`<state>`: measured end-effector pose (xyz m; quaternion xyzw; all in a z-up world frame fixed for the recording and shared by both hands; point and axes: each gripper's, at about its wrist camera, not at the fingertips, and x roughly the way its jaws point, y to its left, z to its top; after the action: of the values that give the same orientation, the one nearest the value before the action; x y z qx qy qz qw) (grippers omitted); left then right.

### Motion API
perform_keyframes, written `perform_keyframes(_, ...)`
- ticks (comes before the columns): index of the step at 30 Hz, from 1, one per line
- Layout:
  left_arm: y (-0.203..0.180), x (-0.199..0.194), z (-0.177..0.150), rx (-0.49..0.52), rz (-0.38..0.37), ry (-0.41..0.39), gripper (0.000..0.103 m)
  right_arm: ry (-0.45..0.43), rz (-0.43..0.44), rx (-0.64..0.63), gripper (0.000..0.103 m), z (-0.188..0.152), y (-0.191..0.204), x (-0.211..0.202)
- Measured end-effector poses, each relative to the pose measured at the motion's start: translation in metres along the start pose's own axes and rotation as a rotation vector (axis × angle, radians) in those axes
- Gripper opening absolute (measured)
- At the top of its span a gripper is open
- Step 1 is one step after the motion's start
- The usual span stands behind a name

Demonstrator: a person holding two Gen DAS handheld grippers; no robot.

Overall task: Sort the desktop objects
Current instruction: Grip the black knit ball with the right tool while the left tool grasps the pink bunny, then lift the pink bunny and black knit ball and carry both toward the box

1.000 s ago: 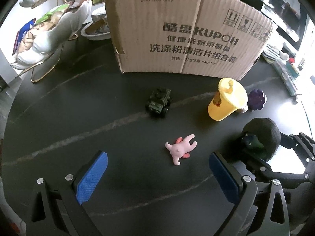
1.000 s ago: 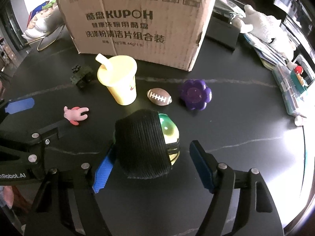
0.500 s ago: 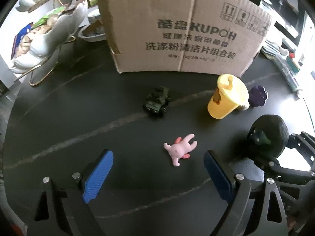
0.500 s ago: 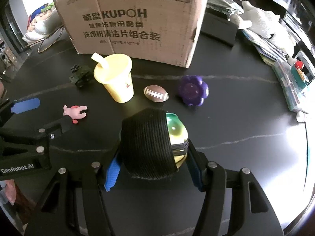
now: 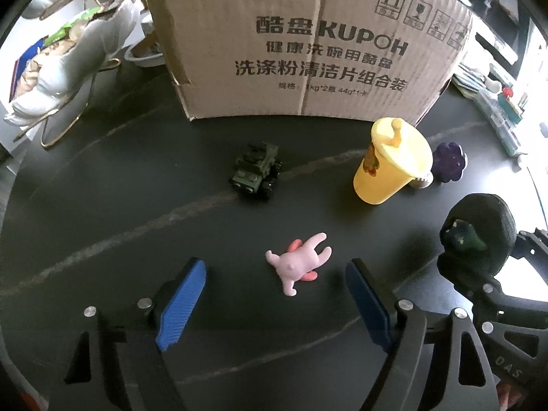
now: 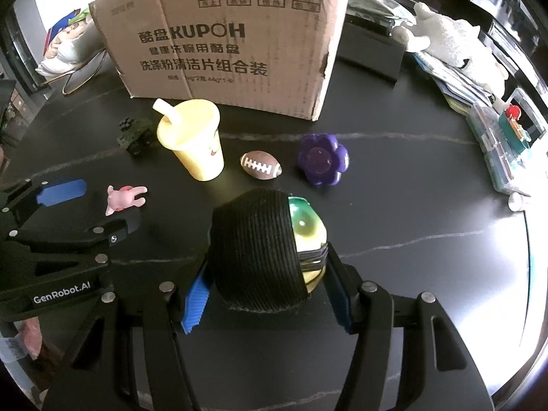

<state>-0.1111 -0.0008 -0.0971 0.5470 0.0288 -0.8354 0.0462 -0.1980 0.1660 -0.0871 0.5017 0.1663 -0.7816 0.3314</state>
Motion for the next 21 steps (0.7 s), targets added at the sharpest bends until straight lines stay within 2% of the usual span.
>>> perform_keyframes(4, 0.009, 0.005, -0.003, 0.011, 0.019, -0.001, 0.068, 0.004, 0.004, 0.007, 0.057, 0.001, -0.004, 0.003)
perform_keyframes(8, 0.008, 0.004, -0.005, 0.026, 0.023, -0.014, 0.062, 0.006, 0.008, 0.013, 0.057, 0.000, -0.003, 0.003)
perform_keyframes(12, -0.002, -0.003, -0.009, 0.051, 0.022, -0.022, 0.038, 0.010, 0.015, 0.018, 0.057, 0.003, -0.009, 0.007)
perform_keyframes(13, -0.005, -0.004, -0.009, 0.061, 0.029, -0.022, 0.036, 0.012, 0.016, 0.018, 0.057, 0.003, -0.009, 0.007)
perform_keyframes(21, -0.016, -0.011, -0.019, 0.073, 0.055, -0.023, 0.032, 0.017, 0.021, 0.031, 0.057, 0.004, -0.012, 0.008)
